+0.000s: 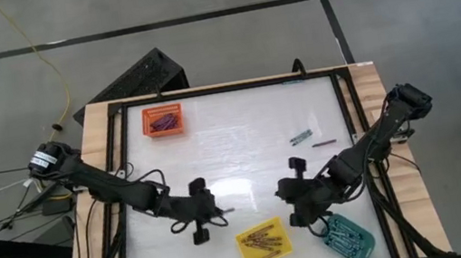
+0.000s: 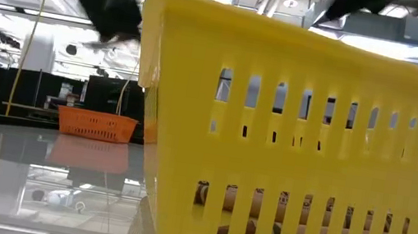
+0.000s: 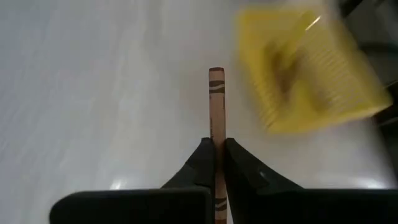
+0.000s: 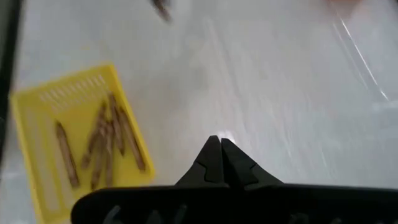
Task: Sort crayons
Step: Put the brown crayon into the yellow bin
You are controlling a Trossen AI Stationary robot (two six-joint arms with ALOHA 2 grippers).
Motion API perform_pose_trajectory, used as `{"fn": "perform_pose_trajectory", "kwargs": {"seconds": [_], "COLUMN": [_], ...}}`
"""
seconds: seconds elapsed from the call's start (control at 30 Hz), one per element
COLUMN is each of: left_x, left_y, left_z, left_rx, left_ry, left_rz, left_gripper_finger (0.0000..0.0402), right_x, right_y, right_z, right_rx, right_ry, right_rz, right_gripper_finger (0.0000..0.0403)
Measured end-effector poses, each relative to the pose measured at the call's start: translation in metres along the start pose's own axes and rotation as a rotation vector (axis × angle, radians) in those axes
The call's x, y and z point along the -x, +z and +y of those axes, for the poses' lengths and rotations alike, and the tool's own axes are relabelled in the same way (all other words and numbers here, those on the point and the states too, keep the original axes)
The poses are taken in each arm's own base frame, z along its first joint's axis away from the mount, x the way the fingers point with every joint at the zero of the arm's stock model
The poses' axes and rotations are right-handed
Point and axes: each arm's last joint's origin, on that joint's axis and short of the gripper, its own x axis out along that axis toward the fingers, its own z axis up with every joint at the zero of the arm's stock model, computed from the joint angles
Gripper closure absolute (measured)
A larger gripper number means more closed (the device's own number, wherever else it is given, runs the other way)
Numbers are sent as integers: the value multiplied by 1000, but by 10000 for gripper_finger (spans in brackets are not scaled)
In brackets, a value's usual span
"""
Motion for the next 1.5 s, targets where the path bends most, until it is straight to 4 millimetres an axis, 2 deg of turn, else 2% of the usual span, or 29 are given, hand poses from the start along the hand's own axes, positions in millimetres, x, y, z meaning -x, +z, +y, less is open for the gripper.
{"fn": "perform_pose_trajectory", "kwargs": {"seconds": [0.17, 0.27, 0.53, 0.73, 0.97, 1.13, 1.5], "left_x": [8, 3, -42, -75, -99, -100, -100], "left_y": [23, 30, 34, 41, 38, 36, 38], "left_z": [-21, -30, -61, -78, -74, -73, -73], "left_rx": [30, 44, 15, -9, 1, 19, 49], "left_ry": [-112, -158, -242, -279, -240, -239, -220], "left_rz": [-192, -258, -181, -142, -90, -69, -89], "left_gripper_finger": [401, 401, 401, 401, 401, 397, 344], "right_x": [5, 9, 18, 25, 31, 35, 30], "right_y": [-15, -23, -35, -45, -53, -57, -53], "right_z": [-2, -4, -4, -5, -14, -21, -41], "right_rx": [-12, -21, -62, -77, -62, -30, -28], "right_ry": [-60, -92, -147, -197, -290, -355, -441], "right_rz": [103, 147, 205, 251, 313, 357, 495], "right_gripper_finger": [402, 392, 322, 304, 303, 303, 303]}}
